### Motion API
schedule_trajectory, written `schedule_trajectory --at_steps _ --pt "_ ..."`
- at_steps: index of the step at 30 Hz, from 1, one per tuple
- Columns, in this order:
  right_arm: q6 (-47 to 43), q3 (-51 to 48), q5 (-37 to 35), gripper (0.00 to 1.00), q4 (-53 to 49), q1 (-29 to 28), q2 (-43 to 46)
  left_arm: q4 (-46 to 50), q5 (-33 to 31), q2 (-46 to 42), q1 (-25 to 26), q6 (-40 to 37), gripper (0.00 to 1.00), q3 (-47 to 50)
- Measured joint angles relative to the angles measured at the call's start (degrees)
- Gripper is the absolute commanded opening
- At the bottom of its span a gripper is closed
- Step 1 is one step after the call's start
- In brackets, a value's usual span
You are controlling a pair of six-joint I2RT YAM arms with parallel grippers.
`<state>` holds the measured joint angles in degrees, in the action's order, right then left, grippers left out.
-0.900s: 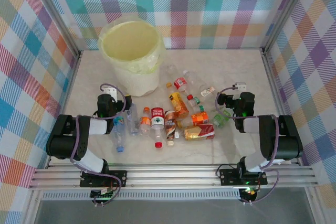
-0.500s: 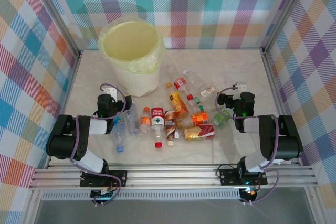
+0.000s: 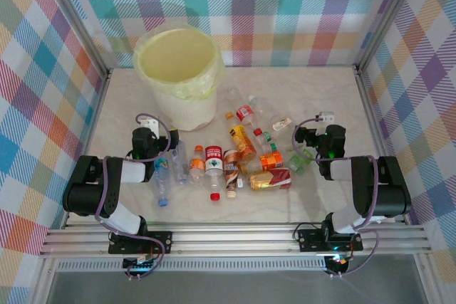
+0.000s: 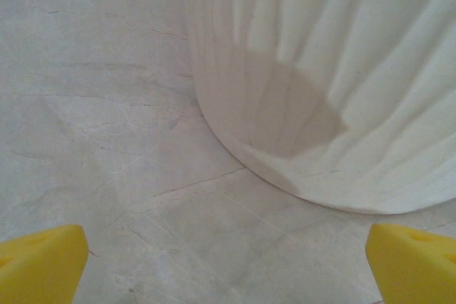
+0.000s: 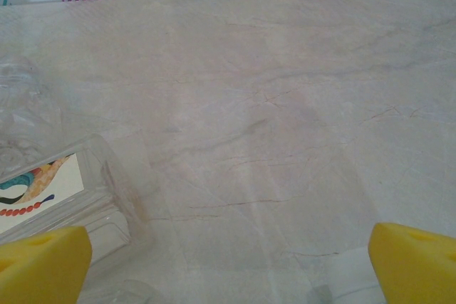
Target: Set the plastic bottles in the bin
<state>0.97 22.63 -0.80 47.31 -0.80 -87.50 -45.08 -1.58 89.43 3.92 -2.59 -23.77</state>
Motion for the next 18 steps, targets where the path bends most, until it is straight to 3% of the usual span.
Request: schedule_trajectory --at_steps 18 --pt "0.1 -0.1 -0.8 1.00 0.2 0.0 0.1 -0.1 0.0 -0.5 0.0 0.0 1.00 0.3"
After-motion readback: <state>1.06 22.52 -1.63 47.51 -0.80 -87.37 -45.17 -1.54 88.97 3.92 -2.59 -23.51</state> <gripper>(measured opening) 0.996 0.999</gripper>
